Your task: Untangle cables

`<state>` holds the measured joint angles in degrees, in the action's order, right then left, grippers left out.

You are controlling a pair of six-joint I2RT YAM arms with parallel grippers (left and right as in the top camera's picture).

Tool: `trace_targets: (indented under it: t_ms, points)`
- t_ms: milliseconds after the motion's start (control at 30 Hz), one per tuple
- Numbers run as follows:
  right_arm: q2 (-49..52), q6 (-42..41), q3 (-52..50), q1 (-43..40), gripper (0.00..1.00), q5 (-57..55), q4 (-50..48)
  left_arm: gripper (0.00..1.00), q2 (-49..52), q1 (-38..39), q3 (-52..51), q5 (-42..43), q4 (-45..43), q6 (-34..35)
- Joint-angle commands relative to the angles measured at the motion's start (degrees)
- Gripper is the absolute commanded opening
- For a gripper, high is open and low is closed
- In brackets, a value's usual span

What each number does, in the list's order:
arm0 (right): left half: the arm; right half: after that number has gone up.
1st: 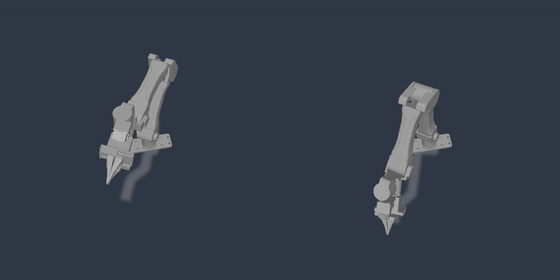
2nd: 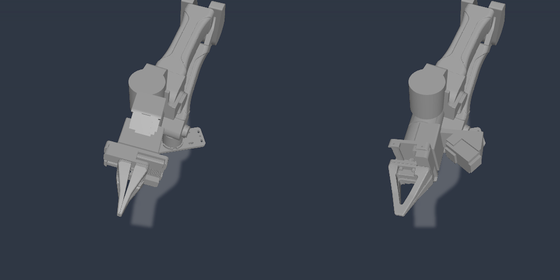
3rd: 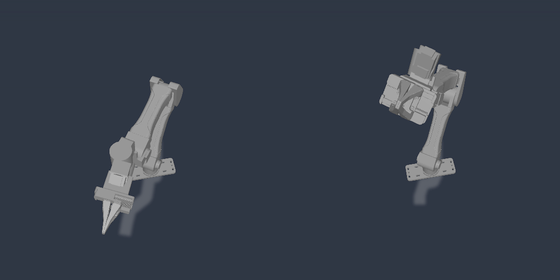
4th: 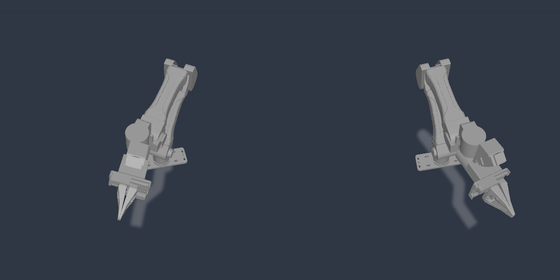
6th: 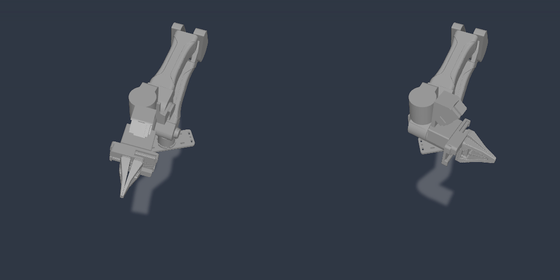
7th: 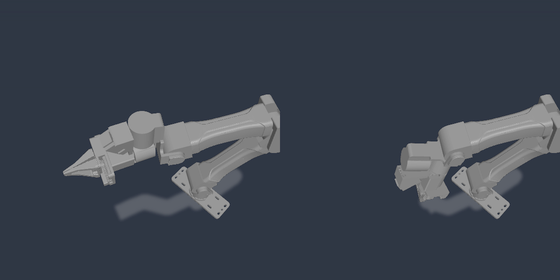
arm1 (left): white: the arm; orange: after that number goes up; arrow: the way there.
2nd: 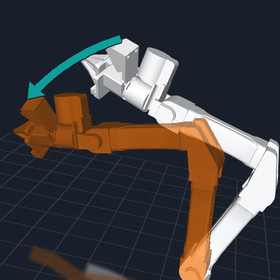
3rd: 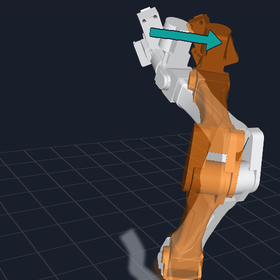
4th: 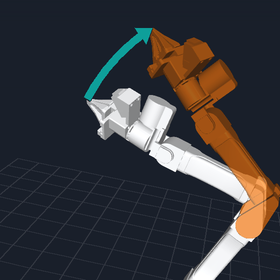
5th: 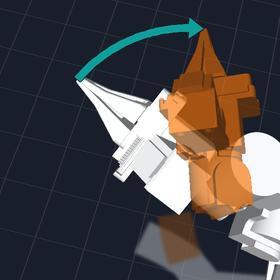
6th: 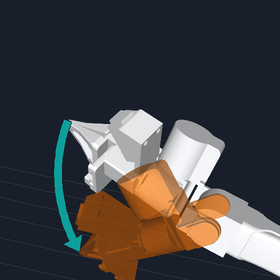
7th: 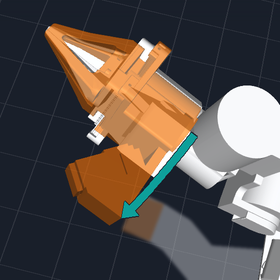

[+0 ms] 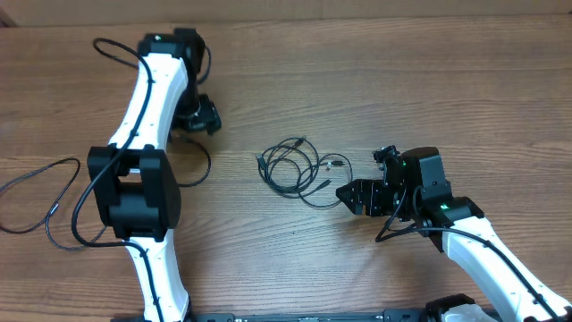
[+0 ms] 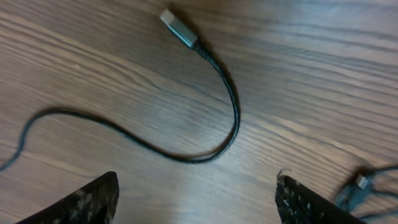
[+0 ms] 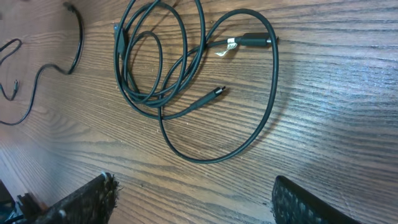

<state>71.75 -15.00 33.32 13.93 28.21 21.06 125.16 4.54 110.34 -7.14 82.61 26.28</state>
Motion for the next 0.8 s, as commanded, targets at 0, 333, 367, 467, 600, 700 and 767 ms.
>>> trace_targets:
  t_ms: [0, 333, 367, 467, 600, 700, 767]
  points:
    - [0.02, -0.17, 0.57, 0.20, 0.78, -0.11, -0.09, 0.80, 0.20, 0.48, -4.85, -0.72, -2.71, 2.23]
    - [0.02, -0.17, 0.57, 0.20, 0.78, -0.11, 0.33, 0.82, 0.20, 0.48, -19.32, 3.26, -18.82, -4.33]
    - [0.02, -0.17, 0.57, 0.20, 0.78, -0.11, 0.31, 0.82, 0.20, 0.48, -20.26, 4.68, -20.13, -5.81]
    - [0.02, -0.17, 0.57, 0.20, 0.78, -0.11, 0.31, 0.81, 0.20, 0.48, -22.23, 7.50, -22.86, -8.46]
    - [0.02, -0.17, 0.57, 0.20, 0.78, -0.11, 0.31, 0.67, 0.20, 0.52, -22.84, 7.63, -23.28, -8.57]
    - [0.02, -0.17, 0.57, 0.20, 0.78, -0.11, 0.31, 0.59, 0.20, 0.52, -22.88, 7.65, -22.97, -8.57]
    - [0.02, -0.17, 0.57, 0.20, 0.78, -0.13, 0.31, 0.52, 0.20, 0.52, -22.91, 7.65, -22.56, -8.57]
